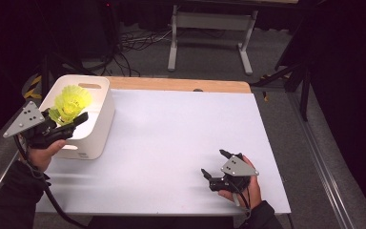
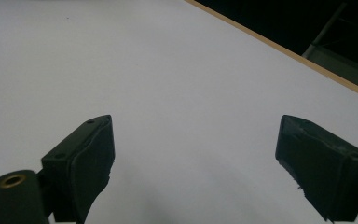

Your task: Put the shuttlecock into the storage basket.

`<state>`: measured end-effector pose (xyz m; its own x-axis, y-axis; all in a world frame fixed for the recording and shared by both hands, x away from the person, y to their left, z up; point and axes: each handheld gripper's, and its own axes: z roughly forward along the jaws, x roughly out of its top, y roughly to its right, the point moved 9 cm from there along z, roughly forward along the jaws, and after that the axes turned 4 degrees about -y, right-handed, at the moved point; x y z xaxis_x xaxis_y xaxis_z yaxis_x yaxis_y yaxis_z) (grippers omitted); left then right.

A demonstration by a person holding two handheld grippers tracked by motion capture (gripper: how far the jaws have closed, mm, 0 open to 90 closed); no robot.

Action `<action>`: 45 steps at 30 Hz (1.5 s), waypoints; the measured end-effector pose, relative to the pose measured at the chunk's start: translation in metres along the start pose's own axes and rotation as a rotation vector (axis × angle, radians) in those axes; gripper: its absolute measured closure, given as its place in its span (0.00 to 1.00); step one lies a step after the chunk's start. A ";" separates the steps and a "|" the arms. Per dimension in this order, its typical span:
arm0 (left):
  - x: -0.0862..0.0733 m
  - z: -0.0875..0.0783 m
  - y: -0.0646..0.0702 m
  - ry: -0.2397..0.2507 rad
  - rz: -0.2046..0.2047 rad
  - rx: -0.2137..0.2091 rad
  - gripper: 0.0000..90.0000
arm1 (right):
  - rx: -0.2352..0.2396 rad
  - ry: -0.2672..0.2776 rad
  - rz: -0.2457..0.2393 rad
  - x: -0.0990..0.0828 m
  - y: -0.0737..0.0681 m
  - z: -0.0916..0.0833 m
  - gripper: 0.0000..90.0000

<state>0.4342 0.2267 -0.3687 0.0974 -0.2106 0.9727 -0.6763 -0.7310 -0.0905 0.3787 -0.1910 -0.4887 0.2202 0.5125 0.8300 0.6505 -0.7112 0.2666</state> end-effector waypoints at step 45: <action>0.009 0.039 -0.079 -0.143 -0.084 0.042 0.58 | 0.029 -0.037 -0.011 -0.007 -0.004 0.009 0.14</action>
<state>0.5168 0.2567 -0.3613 0.2571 -0.2356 0.9372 -0.6308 -0.7756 -0.0219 0.3812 -0.1871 -0.5003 0.2395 0.5383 0.8080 0.6741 -0.6912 0.2607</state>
